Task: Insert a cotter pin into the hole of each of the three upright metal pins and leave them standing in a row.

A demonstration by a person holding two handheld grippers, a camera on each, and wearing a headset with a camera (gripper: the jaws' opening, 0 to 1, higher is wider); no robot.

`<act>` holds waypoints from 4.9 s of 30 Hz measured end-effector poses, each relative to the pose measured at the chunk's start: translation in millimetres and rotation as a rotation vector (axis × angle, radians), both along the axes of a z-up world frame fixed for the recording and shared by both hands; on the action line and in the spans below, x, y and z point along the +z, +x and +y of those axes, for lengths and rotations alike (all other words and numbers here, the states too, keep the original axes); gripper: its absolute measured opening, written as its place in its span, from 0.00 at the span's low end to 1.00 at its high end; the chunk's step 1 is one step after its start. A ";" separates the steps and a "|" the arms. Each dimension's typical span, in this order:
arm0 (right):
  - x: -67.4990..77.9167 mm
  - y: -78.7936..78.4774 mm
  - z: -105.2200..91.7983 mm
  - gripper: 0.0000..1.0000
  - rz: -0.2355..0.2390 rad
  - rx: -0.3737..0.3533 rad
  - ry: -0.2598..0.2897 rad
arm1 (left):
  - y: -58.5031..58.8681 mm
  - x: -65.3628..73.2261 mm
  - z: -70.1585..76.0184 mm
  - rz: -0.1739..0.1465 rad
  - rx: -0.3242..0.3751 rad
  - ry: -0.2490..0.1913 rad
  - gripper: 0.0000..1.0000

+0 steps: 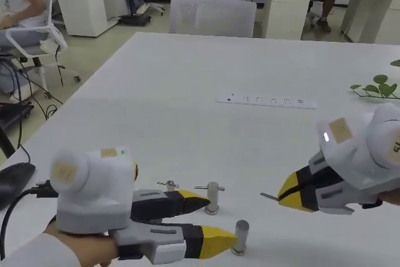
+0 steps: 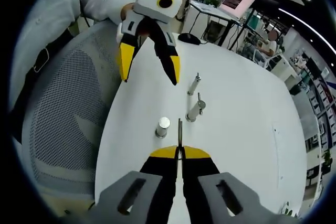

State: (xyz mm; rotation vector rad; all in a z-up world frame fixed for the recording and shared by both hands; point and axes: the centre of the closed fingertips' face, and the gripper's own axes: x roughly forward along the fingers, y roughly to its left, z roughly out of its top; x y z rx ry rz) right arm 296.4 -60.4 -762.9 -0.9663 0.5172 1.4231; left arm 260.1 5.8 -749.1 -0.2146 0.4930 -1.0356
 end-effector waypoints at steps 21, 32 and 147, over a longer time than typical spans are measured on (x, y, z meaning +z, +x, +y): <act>8.4 -37.3 23.6 0.03 -0.083 0.121 -0.025 | -8.4 -2.0 -20.8 0.266 0.069 -0.139 0.24; 7.2 -49.8 32.5 0.03 -0.110 0.168 -0.040 | -8.6 -2.3 -26.1 0.331 0.089 -0.181 0.24; 9.4 -83.4 33.3 0.04 0.351 0.121 0.098 | -41.8 2.0 -32.7 -0.252 -0.310 0.151 0.01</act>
